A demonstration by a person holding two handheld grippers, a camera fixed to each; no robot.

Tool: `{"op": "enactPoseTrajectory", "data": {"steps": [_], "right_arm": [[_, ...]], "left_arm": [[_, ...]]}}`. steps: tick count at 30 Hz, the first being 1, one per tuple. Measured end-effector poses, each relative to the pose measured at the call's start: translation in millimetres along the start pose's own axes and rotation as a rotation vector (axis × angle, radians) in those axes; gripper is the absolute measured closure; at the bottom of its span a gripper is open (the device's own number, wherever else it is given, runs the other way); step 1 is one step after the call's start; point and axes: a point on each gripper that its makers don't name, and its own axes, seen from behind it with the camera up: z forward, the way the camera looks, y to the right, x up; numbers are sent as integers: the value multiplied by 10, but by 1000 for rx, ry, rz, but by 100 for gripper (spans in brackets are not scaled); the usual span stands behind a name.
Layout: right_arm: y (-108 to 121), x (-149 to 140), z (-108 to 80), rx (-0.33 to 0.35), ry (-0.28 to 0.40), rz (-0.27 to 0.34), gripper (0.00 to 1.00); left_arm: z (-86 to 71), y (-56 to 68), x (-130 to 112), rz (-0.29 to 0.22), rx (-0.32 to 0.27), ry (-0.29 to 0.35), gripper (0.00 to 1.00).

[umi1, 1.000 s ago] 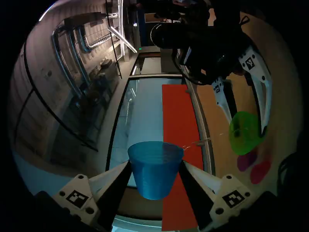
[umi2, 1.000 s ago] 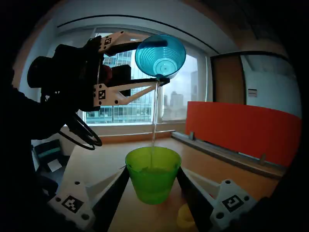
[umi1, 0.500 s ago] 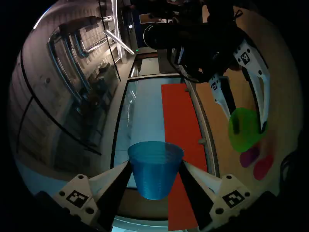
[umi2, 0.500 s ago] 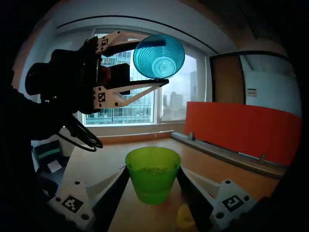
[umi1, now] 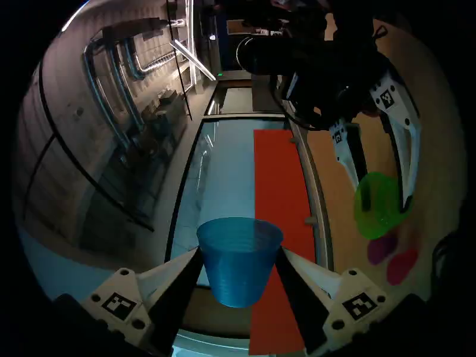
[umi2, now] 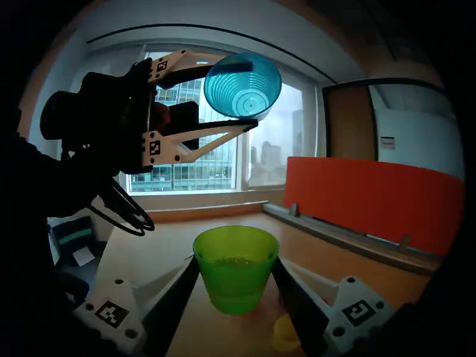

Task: Pour water

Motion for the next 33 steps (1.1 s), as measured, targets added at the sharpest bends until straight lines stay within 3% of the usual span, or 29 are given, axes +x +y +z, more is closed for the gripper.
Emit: {"op": "enactPoseTrajectory", "data": {"steps": [3,9,25,33], "right_arm": [[3,-1,-3,-2,2,1,12],[8,-4,-3,-4,4,4,12],[41,36,-25,-14,15,9,12],[64,59,-34,-18,23,12,12]], "left_arm": [[12,24,-30,-70,-4,-3,16],[28,82,-69,-274,-19,-1,16],[30,55,-262,-780,-13,-9,16],[66,88,-362,-988,-27,-28,16]]}}
